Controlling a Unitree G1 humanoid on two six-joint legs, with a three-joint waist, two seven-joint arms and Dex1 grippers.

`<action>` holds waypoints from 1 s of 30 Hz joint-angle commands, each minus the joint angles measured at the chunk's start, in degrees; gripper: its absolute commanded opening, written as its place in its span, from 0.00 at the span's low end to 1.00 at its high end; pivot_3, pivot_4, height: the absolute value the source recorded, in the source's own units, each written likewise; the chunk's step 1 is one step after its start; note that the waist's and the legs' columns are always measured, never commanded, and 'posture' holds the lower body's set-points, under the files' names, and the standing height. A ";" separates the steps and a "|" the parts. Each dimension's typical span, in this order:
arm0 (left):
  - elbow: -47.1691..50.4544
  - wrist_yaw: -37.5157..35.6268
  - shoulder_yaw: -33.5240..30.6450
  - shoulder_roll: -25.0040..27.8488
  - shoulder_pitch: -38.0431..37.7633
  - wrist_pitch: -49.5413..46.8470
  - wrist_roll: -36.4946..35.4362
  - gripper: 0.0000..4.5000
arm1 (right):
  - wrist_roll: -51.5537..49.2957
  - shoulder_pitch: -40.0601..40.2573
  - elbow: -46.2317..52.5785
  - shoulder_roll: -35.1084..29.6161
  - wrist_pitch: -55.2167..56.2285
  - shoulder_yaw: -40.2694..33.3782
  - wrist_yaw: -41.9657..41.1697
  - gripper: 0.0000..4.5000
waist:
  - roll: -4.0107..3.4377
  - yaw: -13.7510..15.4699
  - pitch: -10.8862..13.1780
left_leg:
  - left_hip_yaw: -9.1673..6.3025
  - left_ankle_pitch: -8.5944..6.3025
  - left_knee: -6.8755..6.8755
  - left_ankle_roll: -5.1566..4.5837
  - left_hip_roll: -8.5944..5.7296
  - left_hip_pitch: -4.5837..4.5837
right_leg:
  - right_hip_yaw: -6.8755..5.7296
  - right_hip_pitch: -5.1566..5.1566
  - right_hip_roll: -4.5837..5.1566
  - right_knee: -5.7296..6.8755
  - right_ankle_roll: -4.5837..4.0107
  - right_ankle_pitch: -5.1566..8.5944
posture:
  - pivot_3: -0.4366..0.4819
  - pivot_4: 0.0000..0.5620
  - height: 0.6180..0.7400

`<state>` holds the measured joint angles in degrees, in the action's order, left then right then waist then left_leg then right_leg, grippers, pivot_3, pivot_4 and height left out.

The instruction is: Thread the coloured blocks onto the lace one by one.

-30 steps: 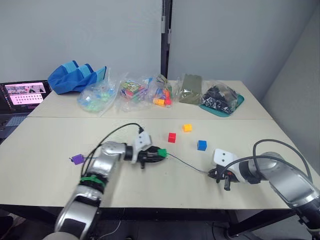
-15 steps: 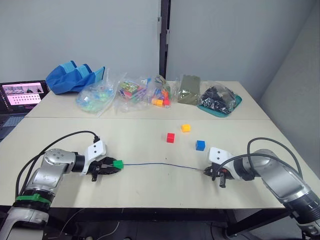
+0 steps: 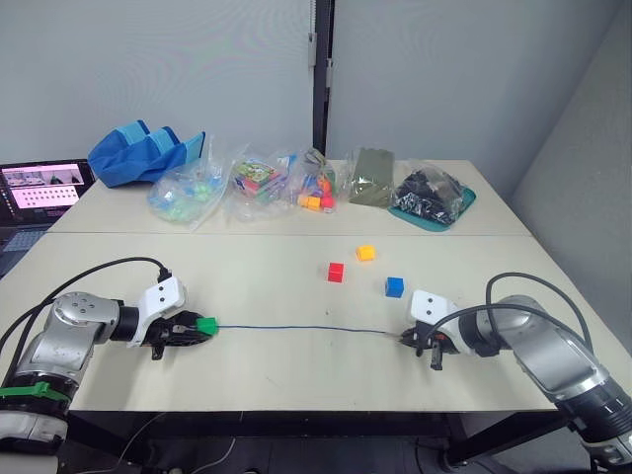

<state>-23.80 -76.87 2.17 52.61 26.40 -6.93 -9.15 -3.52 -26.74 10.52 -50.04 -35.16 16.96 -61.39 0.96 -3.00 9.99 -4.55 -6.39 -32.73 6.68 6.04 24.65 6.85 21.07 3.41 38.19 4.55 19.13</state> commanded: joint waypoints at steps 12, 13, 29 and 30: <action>11.05 -1.31 -3.77 -2.92 5.71 -12.56 -9.16 0.99 | -0.80 2.65 2.27 -0.04 -2.15 -1.47 -0.40 0.00 | 0.12 0.59 0.00 | 0.00 0.00 -0.02 0.00 0.00 0.07 | -0.01 0.02 0.01 0.00 0.01 0.00 | 0.48 0.27 1.00; 12.04 -1.59 -3.48 -3.82 6.19 -12.81 -9.87 0.99 | -0.83 2.62 2.50 -0.01 -2.39 -1.58 -0.37 0.00 | 0.12 0.61 0.01 | 0.00 0.00 -0.02 0.00 0.00 0.07 | -0.01 0.02 0.01 0.00 0.01 0.00 | 0.48 0.27 1.00; 2.86 -0.91 14.08 -33.87 15.46 2.22 -4.05 0.99 | -2.13 -0.78 9.16 -0.11 -8.44 0.93 -1.80 0.00 | 0.12 0.67 0.02 | -0.03 0.00 -0.16 -0.03 -0.05 0.22 | -0.01 0.06 0.01 -0.03 0.00 -0.04 | 0.48 0.27 1.00; 1.29 -0.71 14.62 -35.01 15.48 3.59 -3.33 0.99 | -2.20 -0.91 9.38 -0.11 -8.59 1.20 -1.84 0.00 | 0.12 0.73 0.02 | -0.03 -0.01 -0.16 -0.03 -0.05 0.22 | -0.01 0.06 0.01 -0.04 0.00 -0.03 | 0.48 0.27 1.00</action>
<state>-21.33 -78.00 15.88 18.21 41.29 -5.88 -13.48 -5.28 -26.77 17.87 -49.80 -43.37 18.39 -62.89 1.08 -2.27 10.02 -4.58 -6.40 -32.91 6.65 5.97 24.89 6.85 21.13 3.43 38.13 4.55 19.10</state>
